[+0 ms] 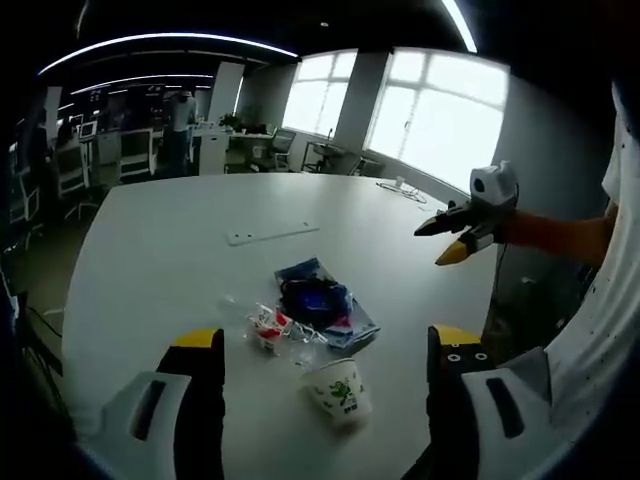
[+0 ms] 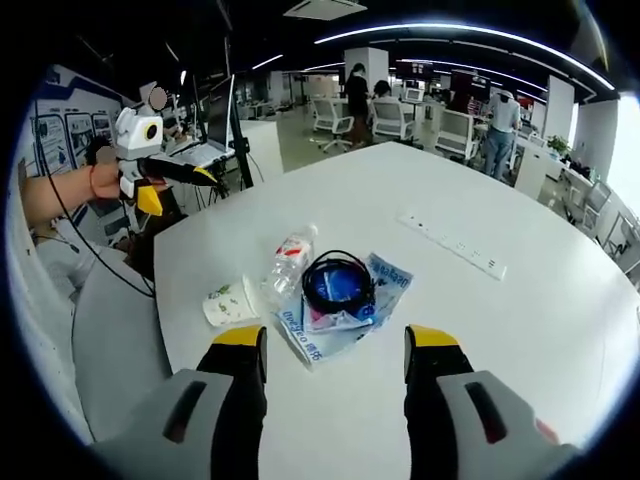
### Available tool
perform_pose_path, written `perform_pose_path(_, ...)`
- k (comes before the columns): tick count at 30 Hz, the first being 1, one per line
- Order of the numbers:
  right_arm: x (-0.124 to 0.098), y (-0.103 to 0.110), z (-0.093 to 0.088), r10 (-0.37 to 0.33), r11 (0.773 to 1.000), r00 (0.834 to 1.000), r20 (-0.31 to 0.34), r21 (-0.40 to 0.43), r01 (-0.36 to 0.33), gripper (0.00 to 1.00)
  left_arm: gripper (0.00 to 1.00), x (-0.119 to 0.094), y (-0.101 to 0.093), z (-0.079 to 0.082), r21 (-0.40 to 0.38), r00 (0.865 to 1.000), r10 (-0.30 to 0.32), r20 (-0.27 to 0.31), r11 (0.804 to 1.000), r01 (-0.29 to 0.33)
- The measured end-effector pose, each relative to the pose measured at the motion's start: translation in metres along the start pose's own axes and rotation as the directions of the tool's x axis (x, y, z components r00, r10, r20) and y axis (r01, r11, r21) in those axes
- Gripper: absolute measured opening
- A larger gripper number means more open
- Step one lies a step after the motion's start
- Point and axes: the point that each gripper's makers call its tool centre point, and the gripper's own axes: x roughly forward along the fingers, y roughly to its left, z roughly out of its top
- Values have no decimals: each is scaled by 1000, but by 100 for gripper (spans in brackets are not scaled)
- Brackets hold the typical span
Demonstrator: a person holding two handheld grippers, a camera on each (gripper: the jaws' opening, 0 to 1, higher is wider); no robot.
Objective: Arrange the tabletop items into an orderly group along one side of the table until the central work area is clear of visible clutter.
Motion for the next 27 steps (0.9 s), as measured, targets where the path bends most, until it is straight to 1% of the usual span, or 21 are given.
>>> perform_pose_path(6, 6, -4, 5, -2, 1000, 1000, 6, 2, 2, 54, 85, 7, 3, 3, 4, 1000, -4, 0, 1000, 4)
perform_pose_path(19, 20, -11, 8, -11, 1000, 1000, 3, 28, 11, 50, 83, 24, 8, 11, 12, 1000, -17, 2, 1000, 17)
perform_pose_path(27, 32, -14, 10, -11, 999, 1000, -2, 35, 11, 50, 83, 35, 10, 14, 10, 1000, -29, 3, 1000, 29)
